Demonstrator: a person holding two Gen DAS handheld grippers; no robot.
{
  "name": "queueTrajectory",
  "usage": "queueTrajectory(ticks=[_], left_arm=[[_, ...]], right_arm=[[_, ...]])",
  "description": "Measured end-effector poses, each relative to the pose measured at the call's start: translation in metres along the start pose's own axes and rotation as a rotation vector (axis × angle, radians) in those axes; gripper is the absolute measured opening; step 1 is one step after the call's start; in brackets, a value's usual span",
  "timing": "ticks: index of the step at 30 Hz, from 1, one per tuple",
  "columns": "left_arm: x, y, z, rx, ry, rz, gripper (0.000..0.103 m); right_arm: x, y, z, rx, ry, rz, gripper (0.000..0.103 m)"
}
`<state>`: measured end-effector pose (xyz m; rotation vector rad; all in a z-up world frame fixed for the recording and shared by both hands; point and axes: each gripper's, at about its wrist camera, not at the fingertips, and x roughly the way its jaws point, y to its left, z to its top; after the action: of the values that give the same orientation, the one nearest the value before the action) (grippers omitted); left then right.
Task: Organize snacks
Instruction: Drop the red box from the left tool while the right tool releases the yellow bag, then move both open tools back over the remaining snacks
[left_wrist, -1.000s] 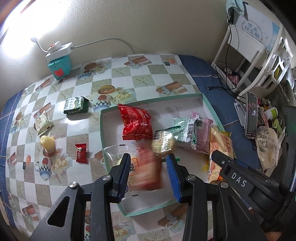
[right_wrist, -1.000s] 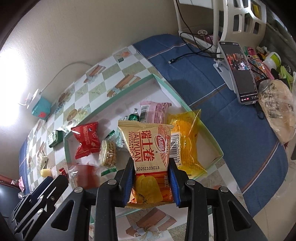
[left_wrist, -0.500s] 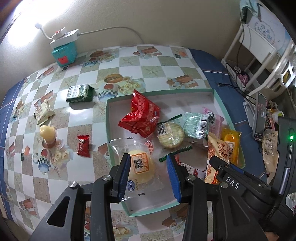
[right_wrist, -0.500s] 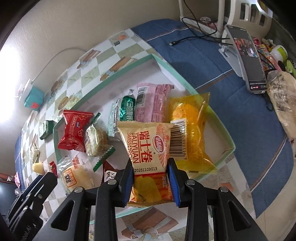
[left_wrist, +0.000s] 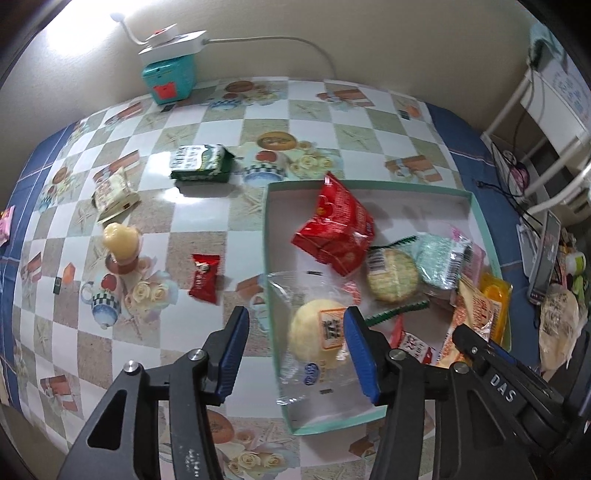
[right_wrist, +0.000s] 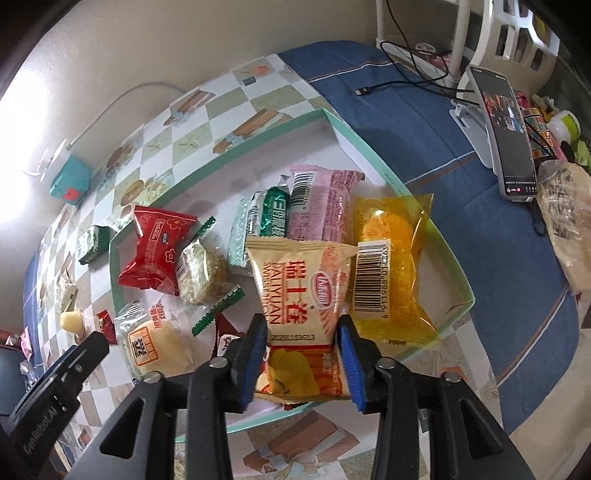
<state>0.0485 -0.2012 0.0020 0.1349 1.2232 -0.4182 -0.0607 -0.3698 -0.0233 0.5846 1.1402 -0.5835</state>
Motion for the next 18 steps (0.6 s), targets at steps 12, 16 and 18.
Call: queueTrajectory(ticks=[12, 16, 18], left_arm=[[0.003, 0.038, 0.008, -0.104, 0.003, 0.038, 0.081], [0.006, 0.052, 0.009, -0.143, 0.006, 0.064, 0.091], [0.007, 0.058, 0.009, -0.161, 0.003, 0.073, 0.093]], right_arm=[[-0.015, 0.016, -0.001, -0.039, -0.045, -0.003, 0.081], [-0.017, 0.02, -0.001, -0.05, -0.054, -0.006, 0.088], [-0.017, 0.021, -0.002, -0.054, -0.057, -0.007, 0.091]])
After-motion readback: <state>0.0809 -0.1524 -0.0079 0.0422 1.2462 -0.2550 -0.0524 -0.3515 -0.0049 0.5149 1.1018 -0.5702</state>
